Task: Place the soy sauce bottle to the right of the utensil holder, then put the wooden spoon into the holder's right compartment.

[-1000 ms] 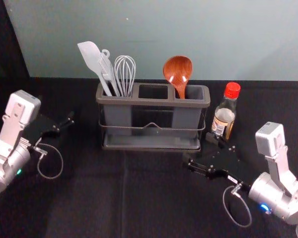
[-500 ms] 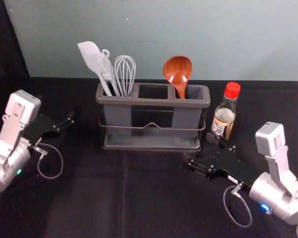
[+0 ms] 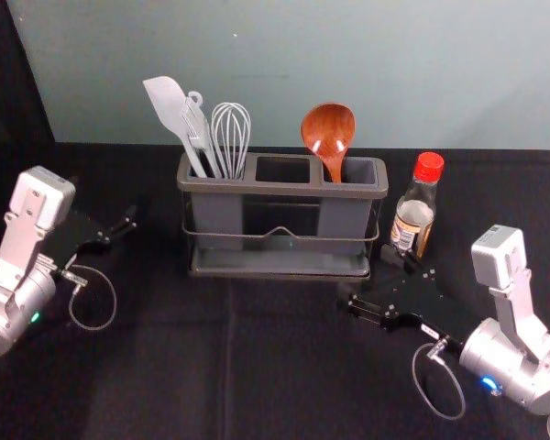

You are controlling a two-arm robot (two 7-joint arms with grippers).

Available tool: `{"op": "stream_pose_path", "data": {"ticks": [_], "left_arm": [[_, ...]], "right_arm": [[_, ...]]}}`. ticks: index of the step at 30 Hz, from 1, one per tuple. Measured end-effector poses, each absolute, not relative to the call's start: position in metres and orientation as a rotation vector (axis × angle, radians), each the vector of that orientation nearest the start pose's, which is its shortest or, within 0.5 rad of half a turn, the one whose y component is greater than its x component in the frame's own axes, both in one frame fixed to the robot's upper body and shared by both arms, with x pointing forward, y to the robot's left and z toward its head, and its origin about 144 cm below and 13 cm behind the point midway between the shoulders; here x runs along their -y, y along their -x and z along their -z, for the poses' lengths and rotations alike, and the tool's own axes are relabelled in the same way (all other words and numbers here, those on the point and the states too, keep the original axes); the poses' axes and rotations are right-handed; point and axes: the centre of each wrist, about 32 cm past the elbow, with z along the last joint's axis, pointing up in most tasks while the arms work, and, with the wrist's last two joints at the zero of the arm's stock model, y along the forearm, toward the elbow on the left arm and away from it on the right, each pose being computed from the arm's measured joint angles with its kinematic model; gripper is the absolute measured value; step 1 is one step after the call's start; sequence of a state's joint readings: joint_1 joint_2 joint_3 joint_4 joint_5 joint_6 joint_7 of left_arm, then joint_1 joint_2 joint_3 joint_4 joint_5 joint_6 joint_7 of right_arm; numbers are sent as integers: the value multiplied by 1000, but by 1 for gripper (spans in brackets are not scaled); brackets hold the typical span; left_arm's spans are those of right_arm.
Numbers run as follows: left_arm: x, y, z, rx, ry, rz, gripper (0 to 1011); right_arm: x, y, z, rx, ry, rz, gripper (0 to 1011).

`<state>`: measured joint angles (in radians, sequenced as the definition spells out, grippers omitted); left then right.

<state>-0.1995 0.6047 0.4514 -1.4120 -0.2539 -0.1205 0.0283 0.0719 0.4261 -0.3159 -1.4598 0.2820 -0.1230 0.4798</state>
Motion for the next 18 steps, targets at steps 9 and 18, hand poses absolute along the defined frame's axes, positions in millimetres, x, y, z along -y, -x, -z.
{"op": "stream_pose_path", "data": {"ticks": [9, 18], "left_arm": [[-310, -489, -1140, 285, -304, -1248, 1005], [-310, -489, -1140, 285, -304, -1248, 1005]], "right_arm": [[273, -464, -1119, 65, 146, 828, 1004], [273, -464, -1119, 65, 146, 828, 1004]]}}
